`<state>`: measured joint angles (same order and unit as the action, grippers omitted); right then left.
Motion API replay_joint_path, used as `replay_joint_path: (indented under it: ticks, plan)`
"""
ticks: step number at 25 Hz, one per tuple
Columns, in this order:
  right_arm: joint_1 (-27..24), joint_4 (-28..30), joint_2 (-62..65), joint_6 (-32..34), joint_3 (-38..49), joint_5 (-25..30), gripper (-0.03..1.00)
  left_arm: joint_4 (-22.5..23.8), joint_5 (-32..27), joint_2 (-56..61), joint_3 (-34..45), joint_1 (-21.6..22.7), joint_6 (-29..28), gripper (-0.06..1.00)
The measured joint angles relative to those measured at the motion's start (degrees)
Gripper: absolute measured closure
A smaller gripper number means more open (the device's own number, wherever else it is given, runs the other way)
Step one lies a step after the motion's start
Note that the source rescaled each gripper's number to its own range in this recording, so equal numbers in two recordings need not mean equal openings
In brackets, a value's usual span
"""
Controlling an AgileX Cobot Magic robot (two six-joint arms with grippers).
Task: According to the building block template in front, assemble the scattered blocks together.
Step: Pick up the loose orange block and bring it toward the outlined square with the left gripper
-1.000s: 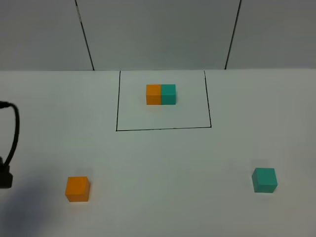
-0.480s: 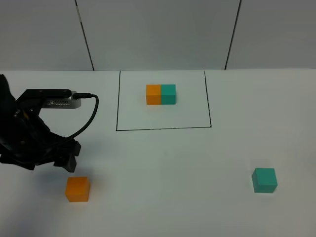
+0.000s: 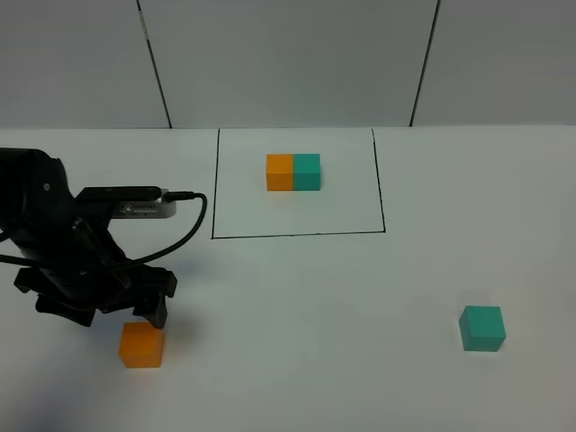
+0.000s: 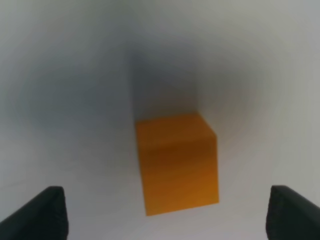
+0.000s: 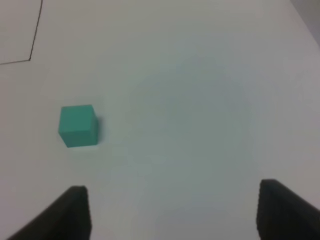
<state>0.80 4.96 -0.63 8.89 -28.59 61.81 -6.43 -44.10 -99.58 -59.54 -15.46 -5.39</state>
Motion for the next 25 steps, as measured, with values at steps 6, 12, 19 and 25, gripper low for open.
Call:
replay_joint_path:
  ticks: [6,12,19,25]
  plan:
    - [0.0,-0.1,0.0,0.0,0.0,0.0,0.53,1.7,1.7,-2.9,0.0,-2.1,-3.8,0.14]
    - [0.0,-0.2,0.0,0.0,0.0,0.0,0.53,1.9,2.2,-5.4,0.0,-2.1,-5.3,0.14]
    - [0.0,-0.2,0.0,0.0,0.0,0.0,0.53,1.9,4.5,-8.7,0.0,-2.1,-5.7,0.23]
    - [0.0,-0.2,0.0,0.0,0.0,0.0,0.53,1.9,4.4,-8.8,0.0,-2.1,-5.7,0.94]
